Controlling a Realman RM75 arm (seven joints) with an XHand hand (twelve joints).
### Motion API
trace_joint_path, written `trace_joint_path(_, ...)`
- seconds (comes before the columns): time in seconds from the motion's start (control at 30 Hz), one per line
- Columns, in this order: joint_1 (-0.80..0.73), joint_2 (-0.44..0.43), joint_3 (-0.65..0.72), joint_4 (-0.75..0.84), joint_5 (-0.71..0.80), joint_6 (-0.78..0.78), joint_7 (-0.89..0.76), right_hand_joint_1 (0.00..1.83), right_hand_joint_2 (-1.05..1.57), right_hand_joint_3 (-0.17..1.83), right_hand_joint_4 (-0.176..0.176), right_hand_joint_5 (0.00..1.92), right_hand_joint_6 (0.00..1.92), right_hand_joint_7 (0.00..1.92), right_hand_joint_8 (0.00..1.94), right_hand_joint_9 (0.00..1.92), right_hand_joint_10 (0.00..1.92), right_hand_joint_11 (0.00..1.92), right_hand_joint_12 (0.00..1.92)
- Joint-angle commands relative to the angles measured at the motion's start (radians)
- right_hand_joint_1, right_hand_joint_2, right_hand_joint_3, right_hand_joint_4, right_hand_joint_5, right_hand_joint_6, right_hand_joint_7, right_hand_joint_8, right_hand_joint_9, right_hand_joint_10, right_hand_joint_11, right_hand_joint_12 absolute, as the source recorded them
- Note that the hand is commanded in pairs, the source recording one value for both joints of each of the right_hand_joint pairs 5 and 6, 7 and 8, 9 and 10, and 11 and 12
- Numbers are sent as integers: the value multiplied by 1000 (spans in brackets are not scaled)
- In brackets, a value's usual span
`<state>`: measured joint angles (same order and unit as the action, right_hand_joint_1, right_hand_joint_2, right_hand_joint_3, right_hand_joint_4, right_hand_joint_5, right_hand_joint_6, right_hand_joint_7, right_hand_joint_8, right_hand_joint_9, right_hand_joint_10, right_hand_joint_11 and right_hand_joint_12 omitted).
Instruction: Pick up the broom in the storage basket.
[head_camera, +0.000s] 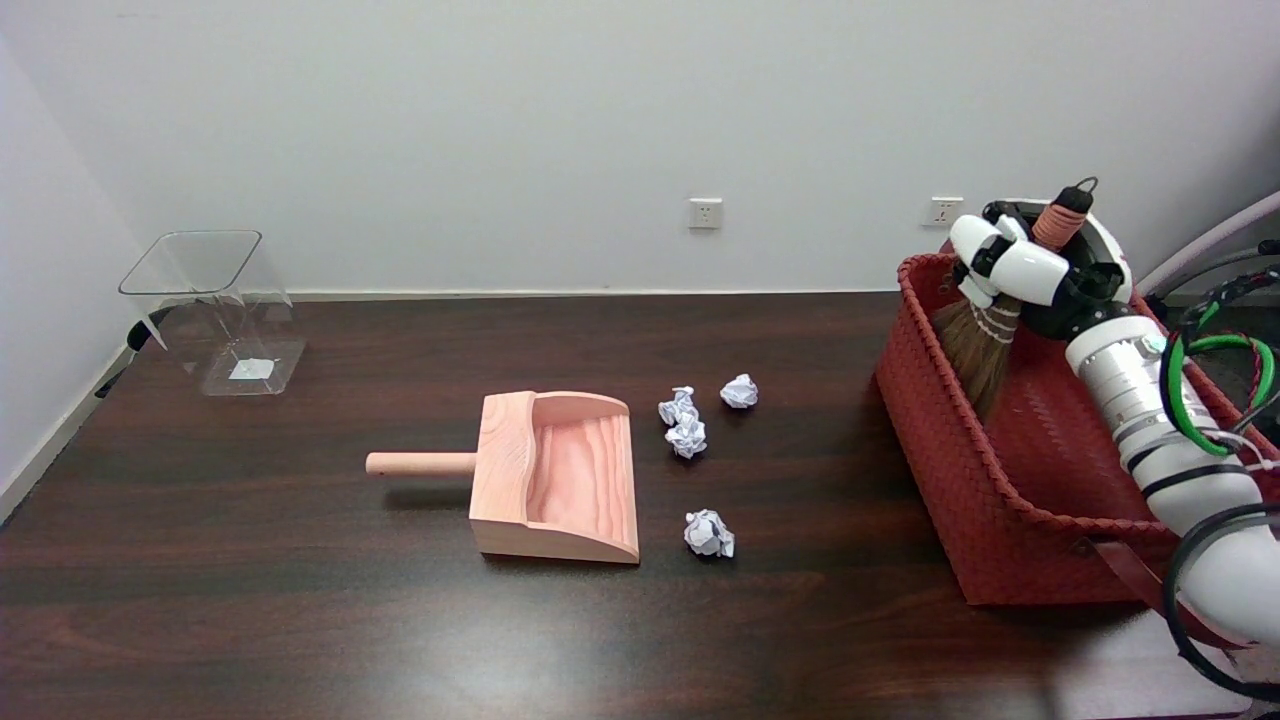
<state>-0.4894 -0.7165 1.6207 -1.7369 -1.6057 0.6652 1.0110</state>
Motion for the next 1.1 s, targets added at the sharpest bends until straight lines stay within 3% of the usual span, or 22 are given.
trace_joint_path(0.03, 165, 36, 9, 15, 16, -6, -221, 1431, 978, 908, 0, 1920, 1920, 1920, 1920, 1920, 1920, 1920, 1920)
trace_joint_path(0.27, 224, 47, 31, 4, 18, 12, -355, 1435, 996, 903, 0, 1920, 1920, 1920, 1920, 1920, 1920, 1920, 1920)
trace_joint_path(0.83, 315, 68, 160, -135, 122, -111, -348, 1430, 1041, 841, 0, 1920, 1920, 1920, 1920, 1920, 1920, 1909, 1909)
trace_joint_path(1.1, 358, 80, 128, -142, 218, -200, -281, 1424, 1065, 792, 0, 1920, 1920, 1920, 1920, 1920, 1920, 1847, 1847)
